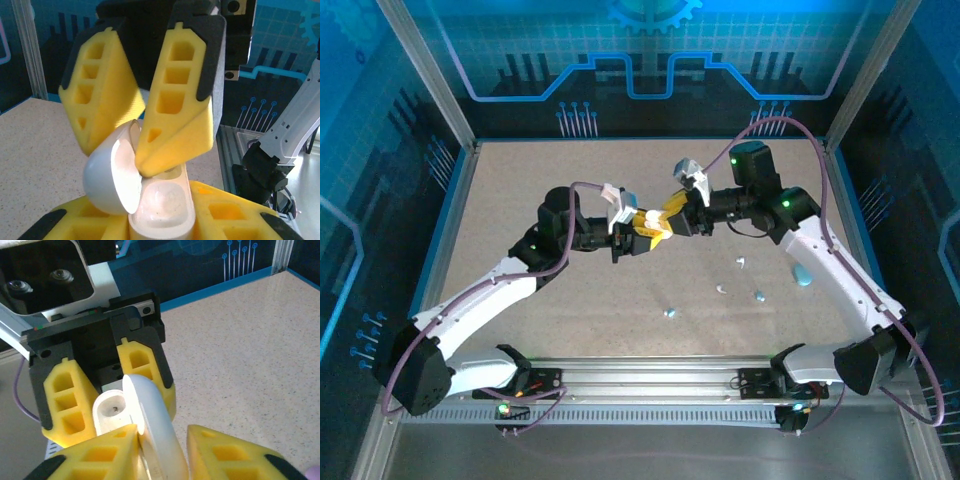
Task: Insert wireless bluetooth earbuds into charging case
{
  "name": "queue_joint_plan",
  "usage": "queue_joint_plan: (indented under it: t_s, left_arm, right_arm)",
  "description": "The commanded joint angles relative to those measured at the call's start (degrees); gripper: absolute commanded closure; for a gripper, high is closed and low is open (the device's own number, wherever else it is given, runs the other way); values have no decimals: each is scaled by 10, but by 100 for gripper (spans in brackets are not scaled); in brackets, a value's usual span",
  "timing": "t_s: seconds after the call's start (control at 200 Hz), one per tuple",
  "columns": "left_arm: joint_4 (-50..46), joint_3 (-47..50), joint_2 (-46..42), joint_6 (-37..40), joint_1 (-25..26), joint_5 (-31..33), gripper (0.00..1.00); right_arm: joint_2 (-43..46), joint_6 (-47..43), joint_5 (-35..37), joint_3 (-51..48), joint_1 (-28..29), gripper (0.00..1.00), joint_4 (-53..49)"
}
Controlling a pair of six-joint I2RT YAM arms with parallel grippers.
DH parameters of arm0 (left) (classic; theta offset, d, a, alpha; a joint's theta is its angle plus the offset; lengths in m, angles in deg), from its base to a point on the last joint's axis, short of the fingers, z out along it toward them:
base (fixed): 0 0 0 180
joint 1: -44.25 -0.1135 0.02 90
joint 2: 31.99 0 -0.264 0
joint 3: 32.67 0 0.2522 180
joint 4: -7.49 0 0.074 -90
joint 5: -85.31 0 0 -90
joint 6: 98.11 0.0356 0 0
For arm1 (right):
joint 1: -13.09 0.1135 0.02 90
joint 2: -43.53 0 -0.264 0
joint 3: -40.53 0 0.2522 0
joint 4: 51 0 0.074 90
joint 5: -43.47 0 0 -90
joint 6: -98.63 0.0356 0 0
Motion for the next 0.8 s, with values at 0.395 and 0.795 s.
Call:
queue_joint_plan:
  t_s: [0.395,0.795]
  left_arm:
    - [-18,-13,-16,37,6,-21,68]
    - [24,6,-15,28,6,-13,76]
  right_arm:
    - [11,-61,20,15,3,72,-30]
    - [71,-2,53,-33,-10,66,37]
